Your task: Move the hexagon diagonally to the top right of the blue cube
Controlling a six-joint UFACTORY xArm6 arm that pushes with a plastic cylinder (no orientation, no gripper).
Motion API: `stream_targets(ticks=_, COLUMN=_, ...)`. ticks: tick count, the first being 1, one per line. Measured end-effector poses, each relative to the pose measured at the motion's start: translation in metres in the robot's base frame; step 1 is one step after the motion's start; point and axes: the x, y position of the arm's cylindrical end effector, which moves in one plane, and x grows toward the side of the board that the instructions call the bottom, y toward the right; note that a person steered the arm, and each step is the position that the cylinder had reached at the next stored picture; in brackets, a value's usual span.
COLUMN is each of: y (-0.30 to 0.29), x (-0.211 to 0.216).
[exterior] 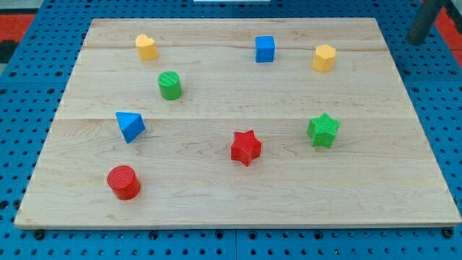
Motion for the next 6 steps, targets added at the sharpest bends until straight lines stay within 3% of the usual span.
stream_targets(ticks=1, y=-0.057, x=0.081)
stream_targets(ticks=2, y=-0.094, x=0.089)
stream_targets(ticks=3, y=-0.159, x=0.068)
stream_targets(ticks=5, y=-0.170, x=-0.006)
stream_targets(ticks=6, y=-0.161, x=0.008)
